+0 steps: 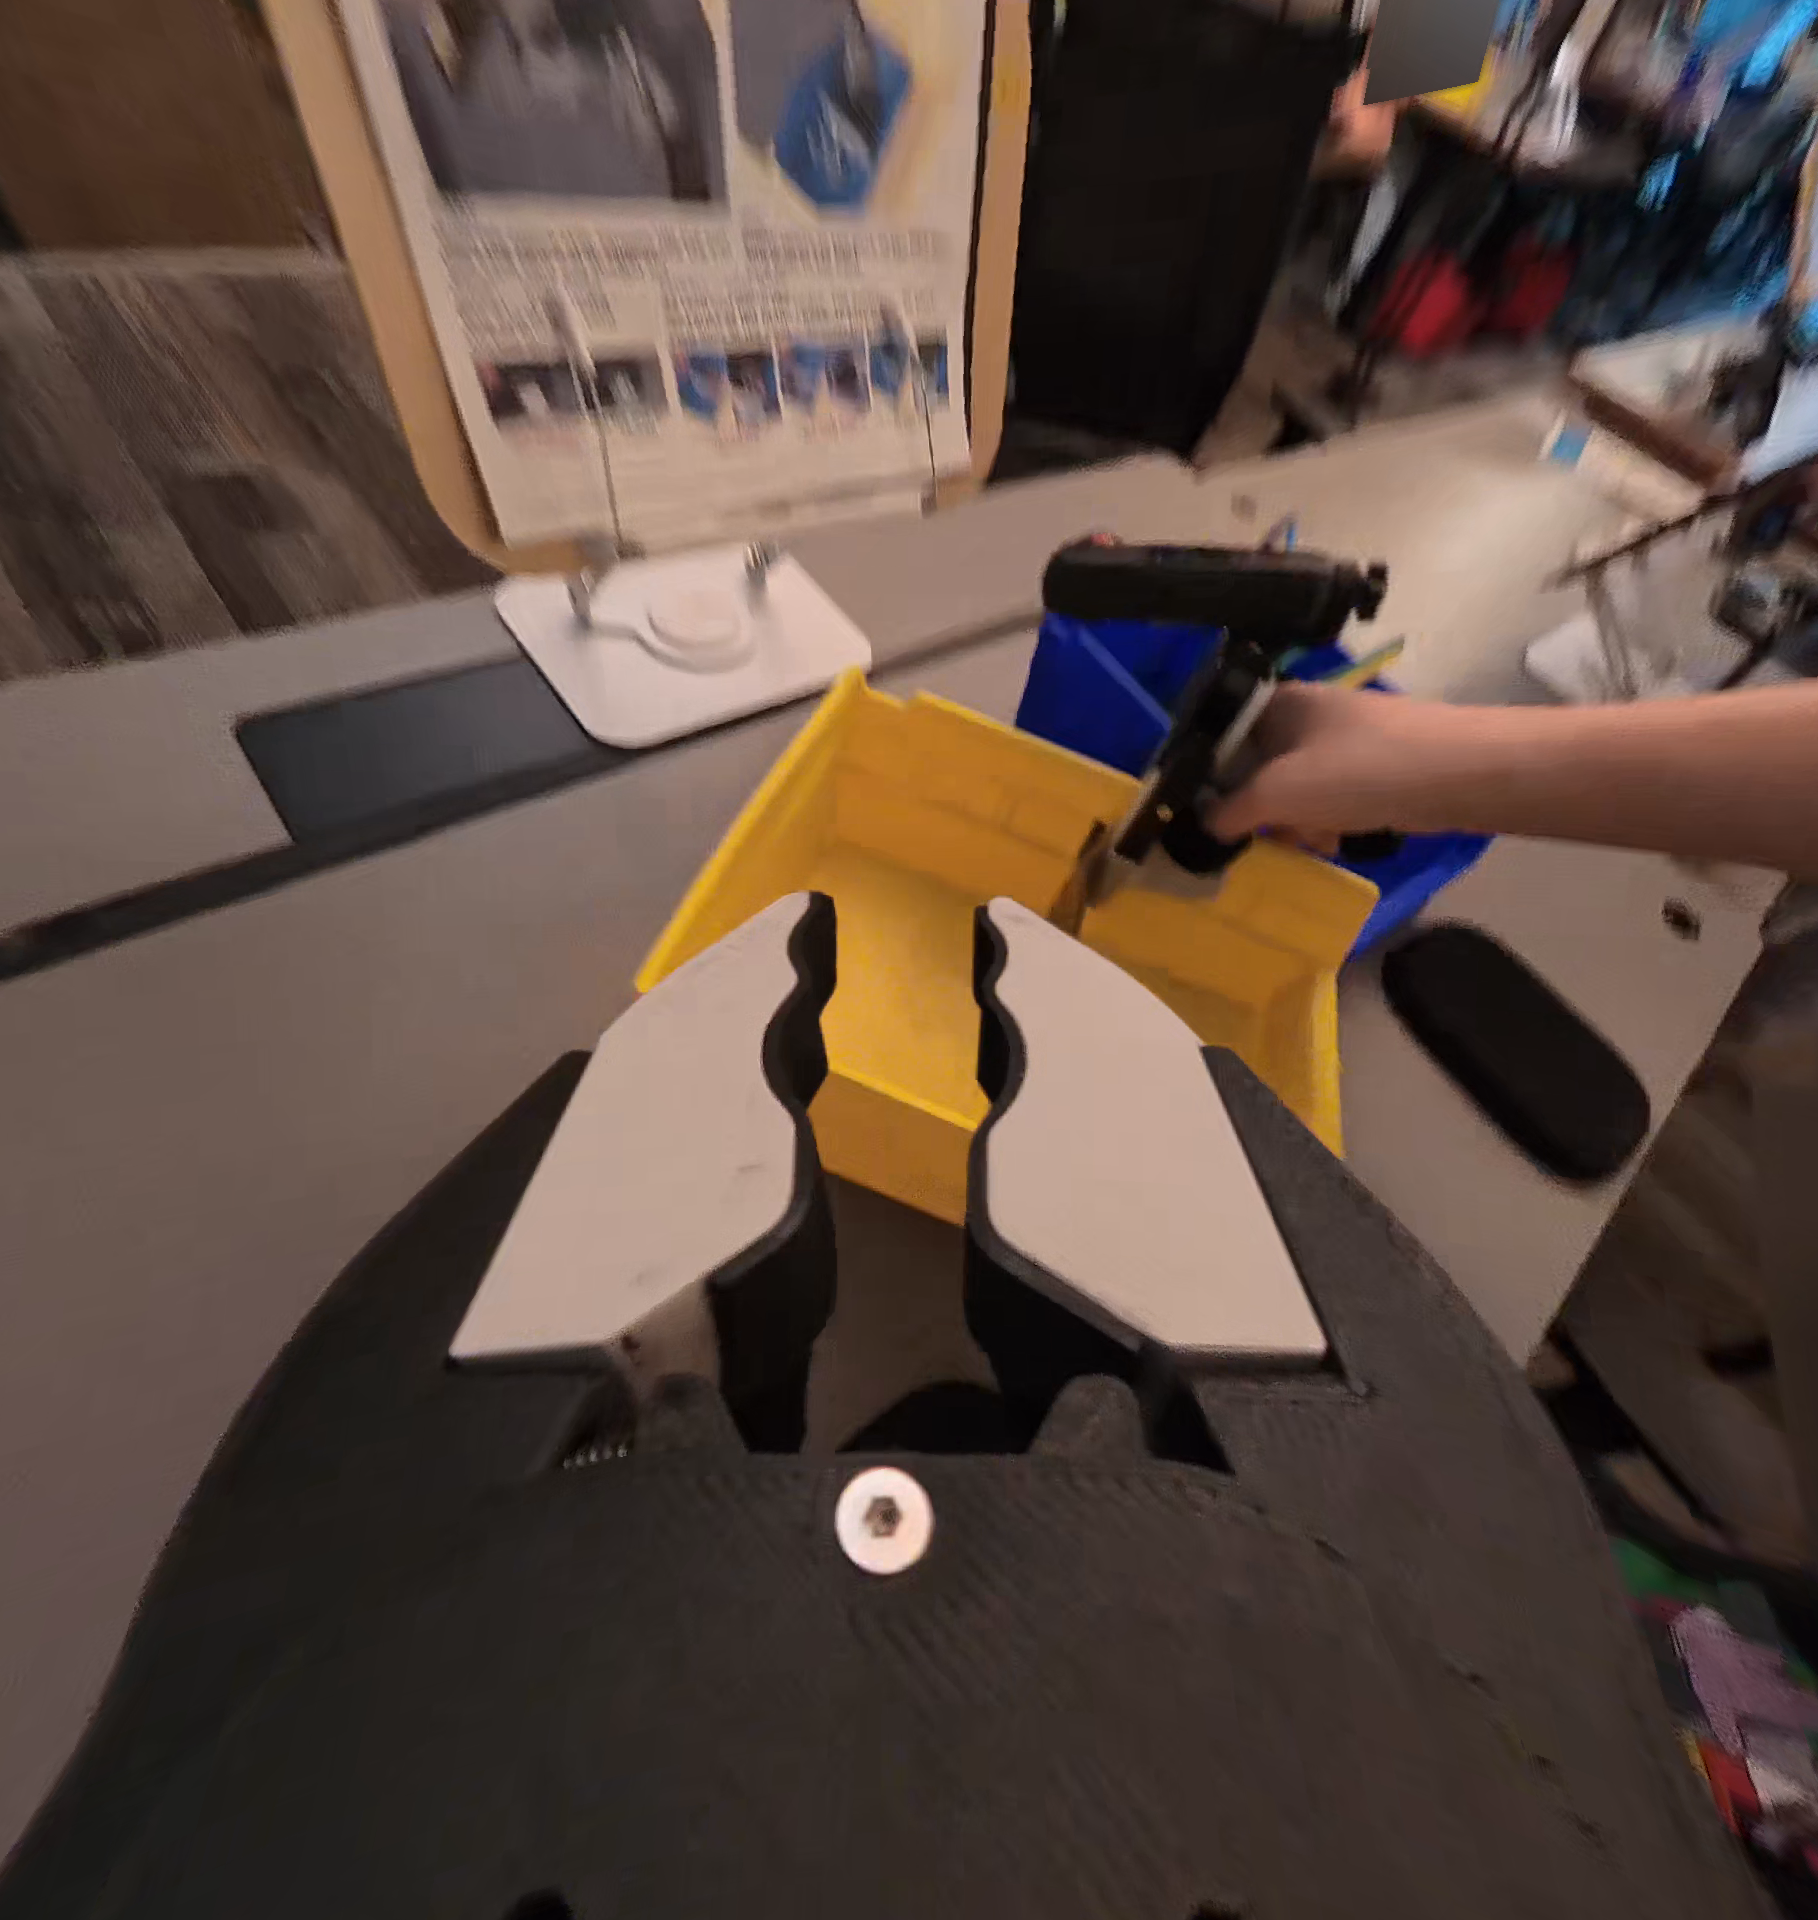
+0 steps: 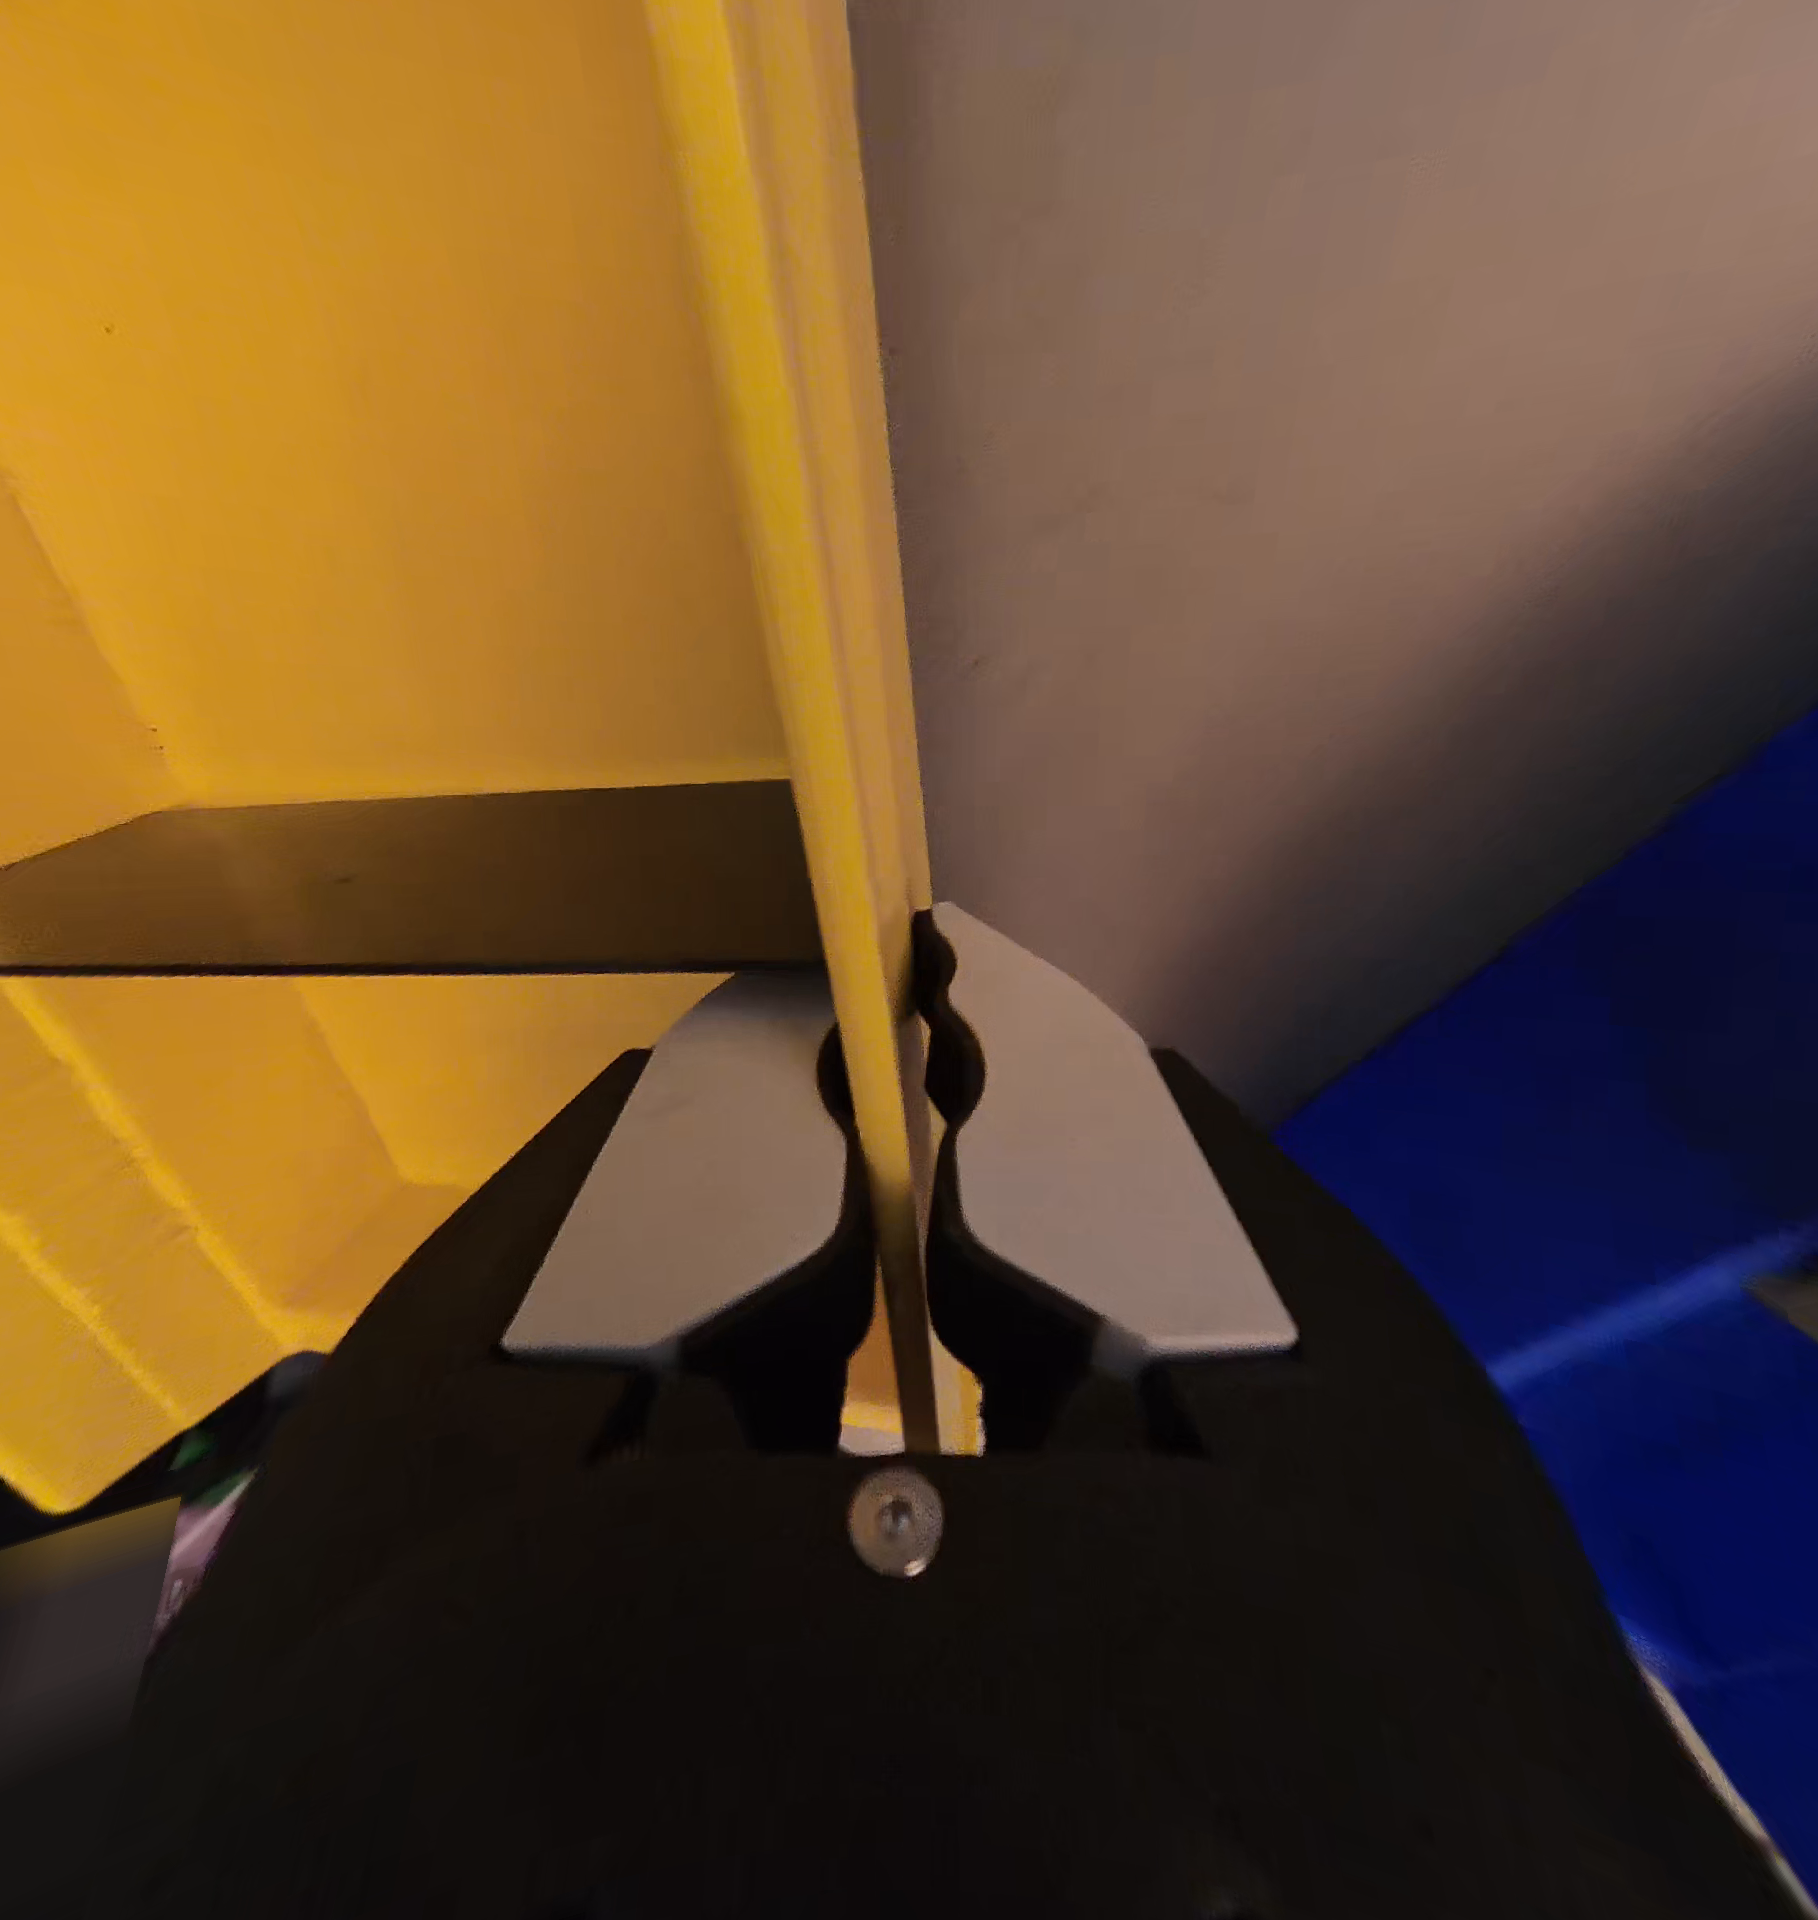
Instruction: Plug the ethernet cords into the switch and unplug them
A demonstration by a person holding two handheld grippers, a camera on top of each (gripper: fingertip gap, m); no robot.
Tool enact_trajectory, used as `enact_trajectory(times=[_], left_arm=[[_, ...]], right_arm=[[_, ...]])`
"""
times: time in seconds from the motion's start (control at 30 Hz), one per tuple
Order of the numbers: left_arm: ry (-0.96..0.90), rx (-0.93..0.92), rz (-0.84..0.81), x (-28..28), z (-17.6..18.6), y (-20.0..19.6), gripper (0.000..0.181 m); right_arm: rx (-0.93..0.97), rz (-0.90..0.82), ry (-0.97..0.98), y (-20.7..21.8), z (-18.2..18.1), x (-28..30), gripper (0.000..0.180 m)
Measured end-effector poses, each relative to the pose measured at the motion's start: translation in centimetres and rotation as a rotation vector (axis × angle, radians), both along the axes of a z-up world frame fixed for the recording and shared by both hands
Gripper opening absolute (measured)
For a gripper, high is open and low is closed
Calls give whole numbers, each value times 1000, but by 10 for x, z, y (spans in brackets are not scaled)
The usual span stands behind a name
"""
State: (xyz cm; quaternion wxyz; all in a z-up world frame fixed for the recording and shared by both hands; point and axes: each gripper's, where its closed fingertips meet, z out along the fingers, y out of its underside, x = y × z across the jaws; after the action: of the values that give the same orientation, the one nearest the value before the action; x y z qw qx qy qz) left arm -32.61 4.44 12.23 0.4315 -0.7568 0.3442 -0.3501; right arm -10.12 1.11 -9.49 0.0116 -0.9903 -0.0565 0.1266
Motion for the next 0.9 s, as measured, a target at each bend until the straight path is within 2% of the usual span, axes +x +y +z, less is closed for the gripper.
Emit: enact_trajectory(times=[0.13, 0.27, 0.4, 0.47, 0.57, 0.67, 0.8, 0.9], left_arm=[[-150, 31, 86, -12, 23, 3, 32], [-99, -37, 67, 7, 7, 9, 44], [-35, -142, -209, 99, -22, -5, 57], [-67, -219, -296, 159, -39, -11, 92], [-179, -284, -321, 244, -72, -27, 94], [-79, -386, -414, 301, -133, -68, 99], [-26, -495, -468, 337, -181, -99, 99], [113, -459, -473, 348, -211, -104, 99]], right_arm=[[39, 30, 13, -5, 76, 25, 5], [120, -87, 3, -26, 179, 106, 5], [227, -267, -54, -79, 256, 219, 4], [293, -396, -73, -111, 268, 275, 4], [366, -568, -92, -158, 247, 347, 5], [363, -720, -76, -203, 189, 402, 5], [269, -824, -94, -252, 98, 447, 5], [197, -894, -23, -273, 43, 459, 4]])
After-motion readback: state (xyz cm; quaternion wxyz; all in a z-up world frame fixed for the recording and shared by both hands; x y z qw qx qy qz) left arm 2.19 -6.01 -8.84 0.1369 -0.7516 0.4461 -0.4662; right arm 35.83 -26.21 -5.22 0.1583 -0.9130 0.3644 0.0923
